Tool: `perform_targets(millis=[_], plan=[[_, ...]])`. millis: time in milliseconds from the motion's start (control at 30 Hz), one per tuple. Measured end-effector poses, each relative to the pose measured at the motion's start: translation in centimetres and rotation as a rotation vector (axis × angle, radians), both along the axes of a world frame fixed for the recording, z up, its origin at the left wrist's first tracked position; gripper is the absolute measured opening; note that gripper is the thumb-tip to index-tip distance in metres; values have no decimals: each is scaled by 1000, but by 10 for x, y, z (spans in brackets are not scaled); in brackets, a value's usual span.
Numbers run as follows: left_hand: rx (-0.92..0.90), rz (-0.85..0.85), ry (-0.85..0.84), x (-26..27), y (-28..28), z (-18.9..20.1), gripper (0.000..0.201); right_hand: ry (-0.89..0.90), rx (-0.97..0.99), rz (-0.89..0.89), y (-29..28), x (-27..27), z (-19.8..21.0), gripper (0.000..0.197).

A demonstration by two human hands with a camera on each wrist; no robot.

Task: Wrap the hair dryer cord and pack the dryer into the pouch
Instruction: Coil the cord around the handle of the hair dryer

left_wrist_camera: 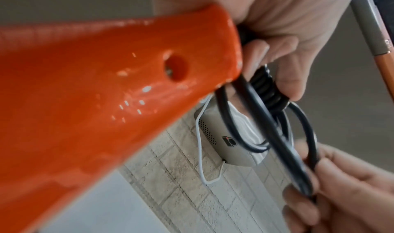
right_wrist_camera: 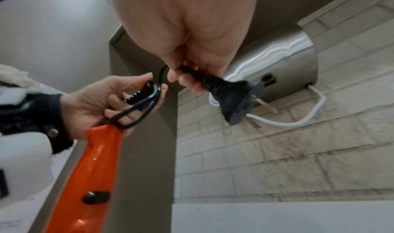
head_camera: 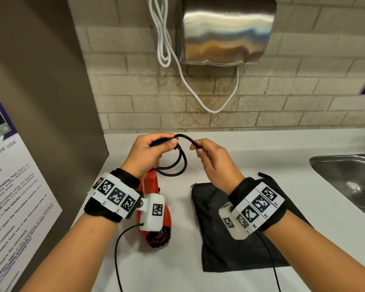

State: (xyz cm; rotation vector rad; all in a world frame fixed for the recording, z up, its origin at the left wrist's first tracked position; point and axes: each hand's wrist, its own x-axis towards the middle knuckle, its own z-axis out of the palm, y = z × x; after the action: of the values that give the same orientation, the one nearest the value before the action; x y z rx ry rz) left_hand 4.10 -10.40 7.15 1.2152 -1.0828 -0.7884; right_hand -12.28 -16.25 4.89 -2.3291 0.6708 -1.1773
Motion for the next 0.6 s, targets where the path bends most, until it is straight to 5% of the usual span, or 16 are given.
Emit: perform_targets(millis=[167,467,600], plan=[[-6,61,28,7,-4,1,12,271,-103,-166,-15,-17,-10,18],[-9,97,12,6,-10,-2,10,-42,331,67,8,-15,24,26],[-1,76,12,3,-11,-3,12,-115,342,146,19,-4,32,30]])
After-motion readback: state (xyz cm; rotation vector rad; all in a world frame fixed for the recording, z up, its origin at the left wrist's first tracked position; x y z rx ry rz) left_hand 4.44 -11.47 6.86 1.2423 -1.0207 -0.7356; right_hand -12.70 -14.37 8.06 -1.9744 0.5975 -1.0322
